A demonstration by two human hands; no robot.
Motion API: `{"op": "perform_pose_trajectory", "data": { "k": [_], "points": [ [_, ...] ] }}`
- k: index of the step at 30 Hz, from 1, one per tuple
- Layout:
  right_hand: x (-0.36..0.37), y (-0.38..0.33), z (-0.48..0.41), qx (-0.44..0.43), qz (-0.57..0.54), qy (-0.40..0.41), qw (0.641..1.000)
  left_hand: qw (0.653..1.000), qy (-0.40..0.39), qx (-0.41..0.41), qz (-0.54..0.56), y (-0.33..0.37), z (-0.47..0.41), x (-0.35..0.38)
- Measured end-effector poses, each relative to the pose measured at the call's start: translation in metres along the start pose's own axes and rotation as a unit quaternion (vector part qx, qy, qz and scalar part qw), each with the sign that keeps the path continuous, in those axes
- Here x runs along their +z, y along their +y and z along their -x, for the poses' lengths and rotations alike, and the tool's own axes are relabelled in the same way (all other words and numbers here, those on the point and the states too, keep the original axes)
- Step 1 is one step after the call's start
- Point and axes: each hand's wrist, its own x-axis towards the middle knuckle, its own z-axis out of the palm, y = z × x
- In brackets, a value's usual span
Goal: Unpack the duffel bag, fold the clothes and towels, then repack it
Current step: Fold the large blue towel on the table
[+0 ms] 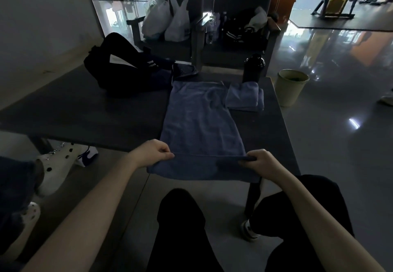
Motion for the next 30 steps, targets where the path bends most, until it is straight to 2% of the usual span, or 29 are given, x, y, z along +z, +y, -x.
{"op": "perform_pose_trajectory", "data": {
  "k": [5,9,12,19,30],
  "points": [
    [-0.013,0.000,-0.005,0.028,-0.084,-0.003,0.996,0.999,-0.001,0.000,0.033,0.001,-0.002,-0.012],
    [-0.015,-0.003,-0.015,0.034,-0.131,0.074,0.988,0.995,0.026,-0.004,0.095,-0.002,-0.010,-0.021],
    [-0.010,-0.008,-0.026,0.047,-0.164,0.137,0.976,0.989,0.098,-0.011,0.114,-0.006,-0.025,-0.022],
    [0.003,-0.022,-0.056,0.070,-0.151,0.223,0.961,0.965,0.197,-0.064,0.161,-0.011,-0.067,-0.019],
    [0.011,-0.024,-0.124,0.101,-0.101,0.219,0.965,0.947,0.271,-0.105,0.139,-0.010,-0.130,-0.020]
  ]
}}
